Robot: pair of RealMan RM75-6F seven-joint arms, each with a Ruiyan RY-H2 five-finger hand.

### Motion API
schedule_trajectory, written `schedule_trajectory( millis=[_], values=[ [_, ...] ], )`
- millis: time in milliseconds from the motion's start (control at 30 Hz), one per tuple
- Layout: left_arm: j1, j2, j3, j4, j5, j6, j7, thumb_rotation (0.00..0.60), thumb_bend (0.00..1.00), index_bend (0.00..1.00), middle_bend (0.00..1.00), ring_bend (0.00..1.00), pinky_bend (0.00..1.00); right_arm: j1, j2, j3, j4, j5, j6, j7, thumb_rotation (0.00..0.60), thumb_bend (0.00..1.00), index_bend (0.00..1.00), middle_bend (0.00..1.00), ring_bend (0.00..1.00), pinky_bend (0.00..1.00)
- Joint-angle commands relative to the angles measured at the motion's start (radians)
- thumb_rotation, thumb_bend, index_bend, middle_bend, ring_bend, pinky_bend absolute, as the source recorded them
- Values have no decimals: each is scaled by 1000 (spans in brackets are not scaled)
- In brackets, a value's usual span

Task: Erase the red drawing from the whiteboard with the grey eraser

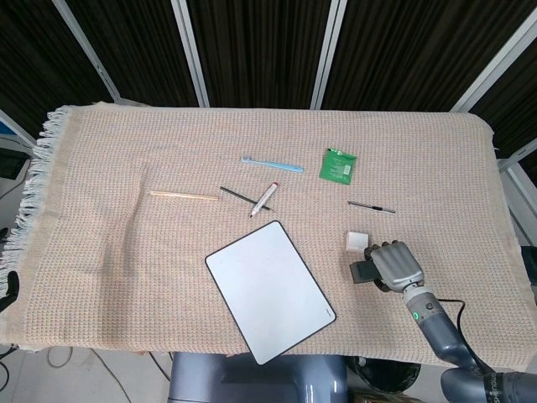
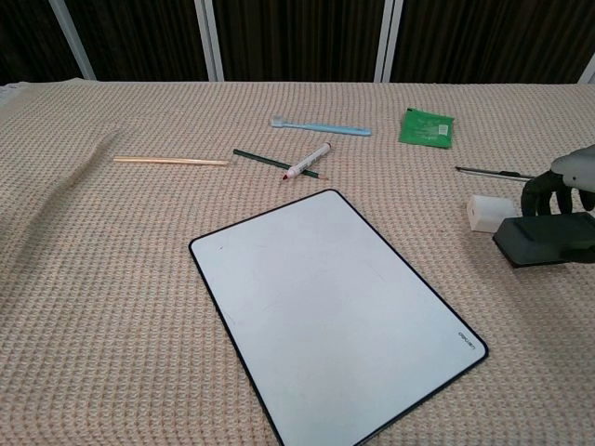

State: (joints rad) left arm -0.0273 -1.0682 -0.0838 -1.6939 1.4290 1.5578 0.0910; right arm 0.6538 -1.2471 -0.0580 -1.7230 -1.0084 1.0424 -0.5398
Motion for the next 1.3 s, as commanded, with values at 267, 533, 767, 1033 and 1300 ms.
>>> schedule_trajectory(
  millis=[267,533,767,1033,1300],
  values=[
    [-1,1,1,-1,-2,-5,-2,600,525,66,3,0,10,-10,-82,21,68,46,-5,-27,600,288,380,267,259,350],
    [-1,3,1,-1,-3,-5,-4,600,526,66,3,0,10,-14,-39,32,11,92,14,-72,600,117,31,18,3,151],
    [0,1,1,0,-1,-2,-1,600,526,66,2,0,11,-74,89,40,-132,-2,130,-14,600,103,24,13,0,149],
    [2,0,3,-2,4,3,0,600,526,66,2,0,11,-197,228,4,-256,-211,304,114,600,102,23,13,4,148],
    [3,0,3,-4,8,6,1,600,525,66,2,0,11,-358,179,-60,-165,-465,516,255,600,102,20,13,5,147]
  ],
)
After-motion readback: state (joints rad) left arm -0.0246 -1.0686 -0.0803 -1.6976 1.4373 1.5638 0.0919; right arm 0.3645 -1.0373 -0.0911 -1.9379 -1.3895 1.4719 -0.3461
